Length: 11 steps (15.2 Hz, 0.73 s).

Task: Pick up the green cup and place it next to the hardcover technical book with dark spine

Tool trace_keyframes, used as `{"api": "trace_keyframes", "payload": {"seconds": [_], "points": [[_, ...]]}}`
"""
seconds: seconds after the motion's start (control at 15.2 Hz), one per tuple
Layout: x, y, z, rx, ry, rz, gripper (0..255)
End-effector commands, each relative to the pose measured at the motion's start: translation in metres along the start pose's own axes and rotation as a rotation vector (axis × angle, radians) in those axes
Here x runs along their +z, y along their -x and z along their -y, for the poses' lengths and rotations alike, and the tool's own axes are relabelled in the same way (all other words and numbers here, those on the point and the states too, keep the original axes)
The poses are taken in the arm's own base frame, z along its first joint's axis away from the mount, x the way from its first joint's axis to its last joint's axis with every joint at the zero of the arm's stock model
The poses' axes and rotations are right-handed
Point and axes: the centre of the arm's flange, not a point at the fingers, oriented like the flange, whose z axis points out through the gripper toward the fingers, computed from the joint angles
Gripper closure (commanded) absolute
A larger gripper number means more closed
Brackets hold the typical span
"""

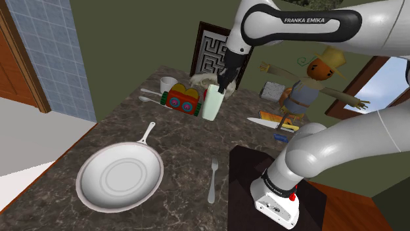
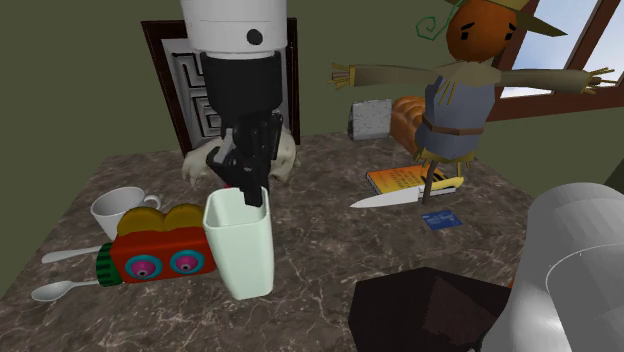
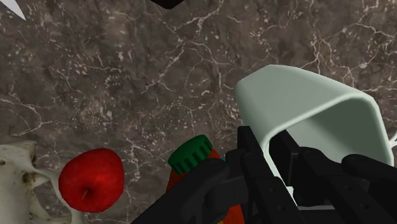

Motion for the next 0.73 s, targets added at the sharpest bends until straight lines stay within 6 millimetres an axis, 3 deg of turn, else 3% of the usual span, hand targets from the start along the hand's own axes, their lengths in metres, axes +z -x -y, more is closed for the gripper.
{"api": "trace_keyframes", "payload": {"seconds": [0.0,0.66], "points": [[-0.012,0.0,0.001,0.0,0.0,0.0,255],[-0.064,-0.001,0.003,0.0,0.0,0.0,255]]}}
